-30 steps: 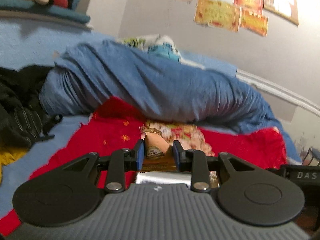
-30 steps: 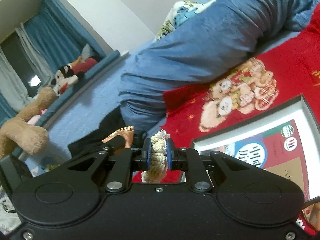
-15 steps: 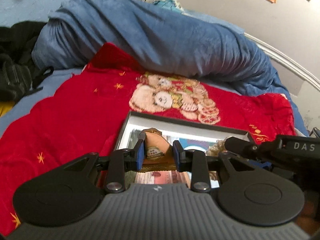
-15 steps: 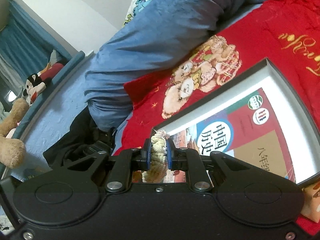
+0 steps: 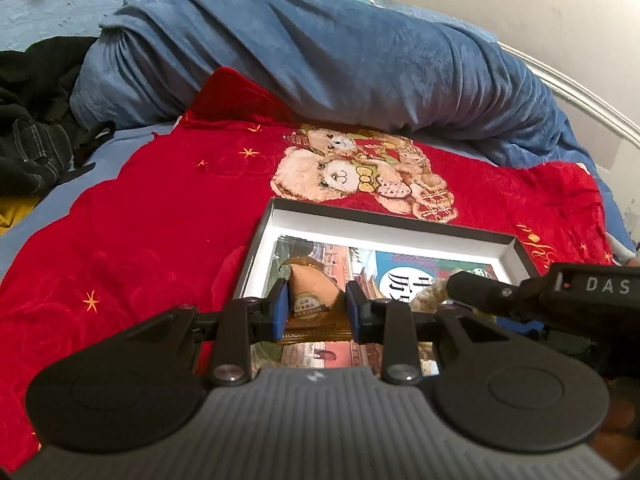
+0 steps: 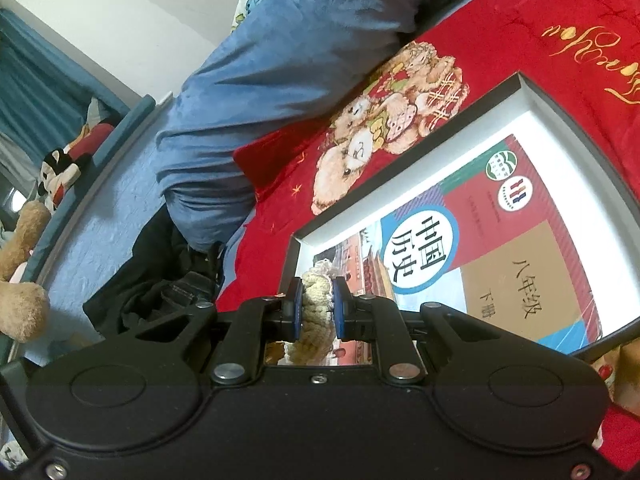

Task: Organize objects
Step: 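Carry the packet over the black box with the left gripper while the right gripper carries the scrunchie there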

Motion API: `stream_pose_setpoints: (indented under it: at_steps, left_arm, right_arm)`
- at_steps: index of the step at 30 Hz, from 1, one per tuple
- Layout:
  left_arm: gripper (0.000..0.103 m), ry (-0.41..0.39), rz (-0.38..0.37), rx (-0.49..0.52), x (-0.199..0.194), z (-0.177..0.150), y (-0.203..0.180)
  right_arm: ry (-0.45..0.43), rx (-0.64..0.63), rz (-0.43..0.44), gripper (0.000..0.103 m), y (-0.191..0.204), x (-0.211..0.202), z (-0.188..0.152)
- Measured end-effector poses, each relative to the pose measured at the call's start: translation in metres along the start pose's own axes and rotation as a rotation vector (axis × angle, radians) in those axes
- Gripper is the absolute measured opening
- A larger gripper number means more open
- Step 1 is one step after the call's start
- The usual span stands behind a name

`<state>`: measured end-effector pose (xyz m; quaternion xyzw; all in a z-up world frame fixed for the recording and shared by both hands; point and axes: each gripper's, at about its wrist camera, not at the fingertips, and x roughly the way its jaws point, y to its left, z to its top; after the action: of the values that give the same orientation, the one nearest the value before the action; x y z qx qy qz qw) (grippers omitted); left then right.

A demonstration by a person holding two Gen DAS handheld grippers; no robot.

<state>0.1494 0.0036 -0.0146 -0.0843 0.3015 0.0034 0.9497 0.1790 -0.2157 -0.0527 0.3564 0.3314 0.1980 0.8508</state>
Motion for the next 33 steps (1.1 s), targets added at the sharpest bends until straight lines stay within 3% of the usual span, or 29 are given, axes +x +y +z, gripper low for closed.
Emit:
stream_pose_setpoints:
  at_steps: [14, 18, 20, 23, 33]
  left_arm:
    - [0.034, 0.105, 0.034, 0.03, 0.018, -0.004, 0.002]
    - [0.034, 0.153, 0.035, 0.043, 0.023, -0.003, 0.004]
    - [0.034, 0.173, 0.091, 0.082, 0.027, -0.003, 0.003]
    - [0.034, 0.219, 0.071, 0.052, 0.033, -0.002, 0.01]
    - [0.034, 0.205, 0.085, 0.064, 0.037, -0.008, 0.007]
  right_arm:
    - [0.038, -0.012, -0.025, 0.016, 0.0, 0.011, -0.005]
    - [0.072, -0.024, -0.089, 0.016, -0.002, 0.017, -0.008]
    - [0.093, -0.054, -0.126, 0.016, 0.001, 0.022, -0.011]
    - [0.121, -0.083, -0.126, 0.016, 0.006, 0.03, -0.017]
    - [0.103, -0.069, -0.13, 0.016, 0.001, 0.037, -0.024]
